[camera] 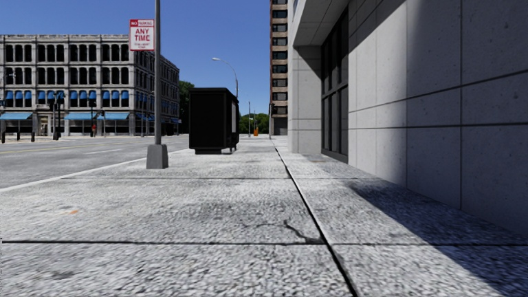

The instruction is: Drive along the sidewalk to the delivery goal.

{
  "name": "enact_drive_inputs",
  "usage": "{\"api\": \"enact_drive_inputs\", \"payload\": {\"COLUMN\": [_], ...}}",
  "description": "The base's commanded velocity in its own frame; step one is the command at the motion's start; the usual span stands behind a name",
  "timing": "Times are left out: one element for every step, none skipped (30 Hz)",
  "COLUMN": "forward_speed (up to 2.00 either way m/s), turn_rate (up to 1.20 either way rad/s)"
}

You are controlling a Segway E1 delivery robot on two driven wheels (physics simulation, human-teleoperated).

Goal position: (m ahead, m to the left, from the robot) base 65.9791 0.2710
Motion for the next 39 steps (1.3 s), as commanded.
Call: {"api": "enact_drive_inputs", "payload": {"forward_speed": [2.00,2.00,2.00,2.00,2.00,2.00,2.00,2.00,2.00,2.00,2.00,2.00,2.00,2.00,2.00,2.00,2.00,2.00,2.00,2.00,2.00,2.00,2.00,2.00,2.00,2.00,2.00,2.00,2.00,2.00,2.00,2.00,2.00,2.00,2.00,2.00,2.00,2.00,2.00], "turn_rate": [0.00,0.00,0.00,0.00,0.00,0.00,0.00,0.00,0.00,0.00,0.00,0.00,0.00,0.00,0.00,0.00,0.00,0.00,0.00,0.00,0.00,0.00,0.00,0.00,0.00,0.00,0.00,0.00,0.00,0.00,0.00,0.00,0.00,0.00,0.00,0.00,0.00,0.00,0.00]}}
